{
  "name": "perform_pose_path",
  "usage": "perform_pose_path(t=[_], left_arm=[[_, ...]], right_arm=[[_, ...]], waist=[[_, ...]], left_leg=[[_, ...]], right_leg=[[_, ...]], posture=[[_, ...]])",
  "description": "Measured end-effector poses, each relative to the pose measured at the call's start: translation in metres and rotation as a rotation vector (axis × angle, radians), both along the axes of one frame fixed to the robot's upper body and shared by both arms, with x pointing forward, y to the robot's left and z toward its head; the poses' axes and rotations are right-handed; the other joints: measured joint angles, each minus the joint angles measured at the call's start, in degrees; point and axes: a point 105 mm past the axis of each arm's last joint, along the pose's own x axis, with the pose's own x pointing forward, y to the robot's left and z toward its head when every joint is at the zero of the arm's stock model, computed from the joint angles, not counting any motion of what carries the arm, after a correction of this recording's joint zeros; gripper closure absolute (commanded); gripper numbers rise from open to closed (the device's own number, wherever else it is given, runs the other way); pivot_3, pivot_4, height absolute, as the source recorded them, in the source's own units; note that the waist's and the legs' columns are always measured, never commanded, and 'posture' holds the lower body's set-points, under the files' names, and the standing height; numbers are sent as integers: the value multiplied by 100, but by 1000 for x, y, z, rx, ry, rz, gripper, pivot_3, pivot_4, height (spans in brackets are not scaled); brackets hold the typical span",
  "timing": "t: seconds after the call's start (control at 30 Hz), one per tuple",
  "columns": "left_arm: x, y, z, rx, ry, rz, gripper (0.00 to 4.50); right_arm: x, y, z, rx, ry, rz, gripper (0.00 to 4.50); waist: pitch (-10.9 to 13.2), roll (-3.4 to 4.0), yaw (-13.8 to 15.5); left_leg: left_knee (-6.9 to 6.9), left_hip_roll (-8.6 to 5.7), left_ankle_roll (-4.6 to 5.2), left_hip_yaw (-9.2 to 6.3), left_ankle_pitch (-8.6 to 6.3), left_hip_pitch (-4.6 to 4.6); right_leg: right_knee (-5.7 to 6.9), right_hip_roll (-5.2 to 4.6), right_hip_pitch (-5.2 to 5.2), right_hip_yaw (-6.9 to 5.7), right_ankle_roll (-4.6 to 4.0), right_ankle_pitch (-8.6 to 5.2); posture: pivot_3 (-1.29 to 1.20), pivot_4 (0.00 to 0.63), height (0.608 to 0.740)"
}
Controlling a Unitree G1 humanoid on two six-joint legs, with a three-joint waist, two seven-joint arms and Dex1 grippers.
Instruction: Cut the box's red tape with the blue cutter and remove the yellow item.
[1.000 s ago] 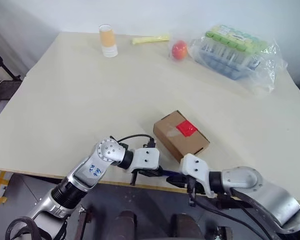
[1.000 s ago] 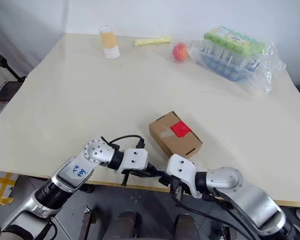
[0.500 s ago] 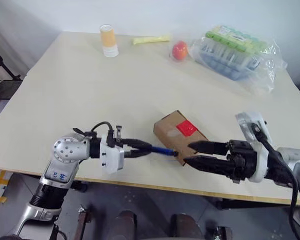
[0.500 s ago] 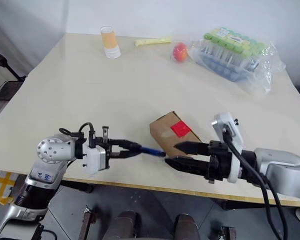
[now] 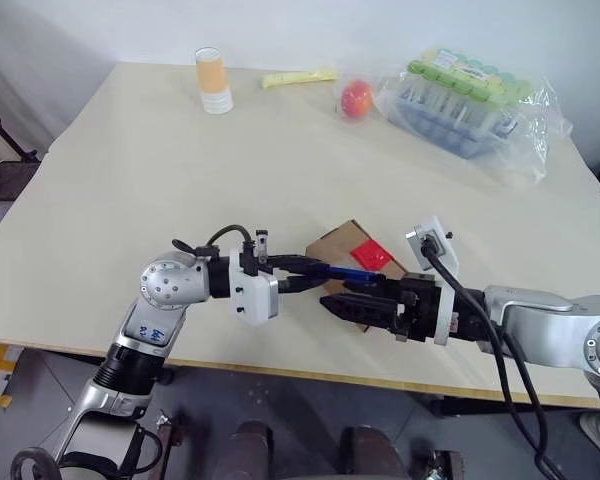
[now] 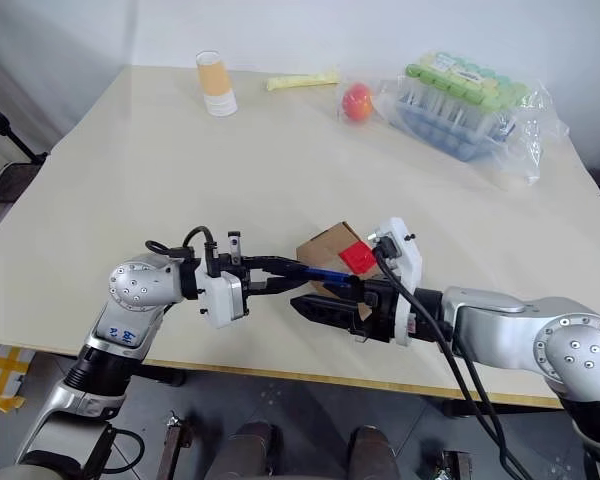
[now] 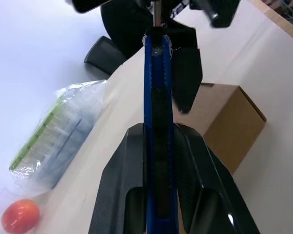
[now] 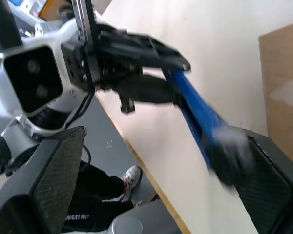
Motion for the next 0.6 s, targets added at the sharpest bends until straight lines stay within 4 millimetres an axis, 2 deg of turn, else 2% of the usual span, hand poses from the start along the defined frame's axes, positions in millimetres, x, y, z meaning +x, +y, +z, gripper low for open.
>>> perform_pose_path(t=[0.37,0.4,0.43,0.5,0.6], left_arm=[[1,2,-4,18,14,10,4063],[0,2,-4,20,15,9,4063],[0,2,-4,20,15,8,4063],[0,2,-4,19,16,8,4063],[0,1,-5,19,17,7,4063]], right_arm=[[13,-13,2,-8,-13,-55,26],[14,-14,2,-7,-13,-57,409],[14,-15,1,-9,-12,-56,568],[14,-15,1,-14,-13,-56,1169],[14,-14,0,-10,-12,-52,2251]], waist=[[0,0,4],[0,0,4],[0,0,4],[0,0,4],[0,0,2]], left_leg=[[-1,0,0,0,0,0],[-1,0,0,0,0,0],[-1,0,0,0,0,-1],[-2,0,0,0,0,0],[-2,1,0,0,0,0]], right_leg=[[-1,0,0,0,0,0],[-1,0,0,0,0,0],[-1,0,0,0,0,0],[-1,0,-1,0,0,0],[-1,0,-1,0,0,0]], posture=[[0,150,740],[0,150,740],[0,150,740],[0,150,740],[0,150,740]])
